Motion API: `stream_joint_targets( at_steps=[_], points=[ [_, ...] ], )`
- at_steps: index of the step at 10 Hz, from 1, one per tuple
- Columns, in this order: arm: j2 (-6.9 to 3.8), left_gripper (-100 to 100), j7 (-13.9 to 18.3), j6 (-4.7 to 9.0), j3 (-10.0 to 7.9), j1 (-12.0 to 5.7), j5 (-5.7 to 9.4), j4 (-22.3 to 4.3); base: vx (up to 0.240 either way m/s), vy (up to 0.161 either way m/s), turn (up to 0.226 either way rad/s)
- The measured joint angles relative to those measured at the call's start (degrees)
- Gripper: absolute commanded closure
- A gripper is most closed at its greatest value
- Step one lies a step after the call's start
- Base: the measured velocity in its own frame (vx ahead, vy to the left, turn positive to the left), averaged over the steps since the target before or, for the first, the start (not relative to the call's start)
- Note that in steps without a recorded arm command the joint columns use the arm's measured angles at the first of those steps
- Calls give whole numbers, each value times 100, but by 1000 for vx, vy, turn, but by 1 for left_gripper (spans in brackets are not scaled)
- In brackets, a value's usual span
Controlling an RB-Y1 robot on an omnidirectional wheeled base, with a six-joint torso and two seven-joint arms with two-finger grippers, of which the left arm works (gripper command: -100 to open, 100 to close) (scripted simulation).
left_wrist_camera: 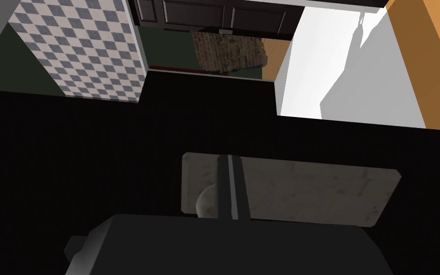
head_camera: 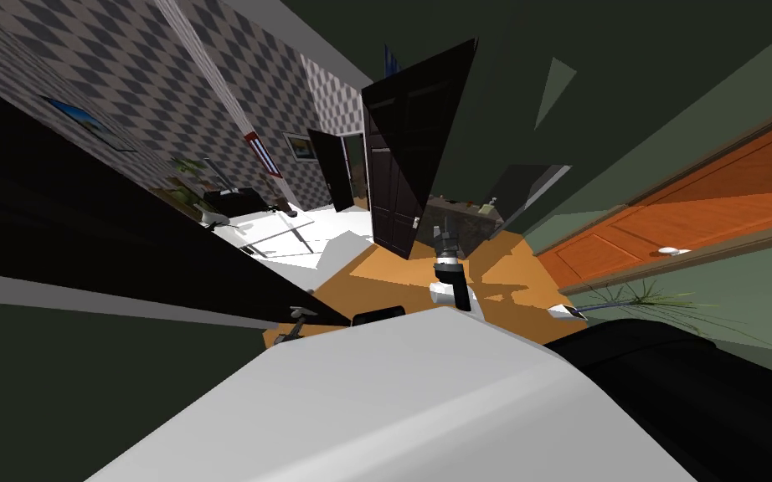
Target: Pull the door open
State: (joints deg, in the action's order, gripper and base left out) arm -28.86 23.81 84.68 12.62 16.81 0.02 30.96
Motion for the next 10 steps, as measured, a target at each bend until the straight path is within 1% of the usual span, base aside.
stream_joint_targets(
  at_steps=[1, 2, 3, 4, 5, 7, 8, 9, 10],
  points=[
    [-15, -100, 30, 126, -15, 7, 2, -147, -150, 84, 180],
    [-33, -100, 41, 188, -35, 111, 29, -144, -142, 113, 81],
    [-34, -100, 46, 275, -44, 114, 40, -281, -121, 115, 73],
    [-75, -100, 59, 317, -64, 202, 57, -270, -53, 53, 11],
    [-82, -100, 62, 320, -67, 217, 59, -265, 48, -48, -212],
    [-51, -100, 97, 198, -140, 23, 122, -382, 138, -81, -143],
    [-50, -100, 119, 114, -179, -25, 156, -369, 160, -47, -98],
    [-48, -100, 128, -34, -211, -24, 185, -228, 154, -18, -130],
    [-34, -100, 138, -137, -251, -83, 219, -227, 76, -8, -29]
  ],
)
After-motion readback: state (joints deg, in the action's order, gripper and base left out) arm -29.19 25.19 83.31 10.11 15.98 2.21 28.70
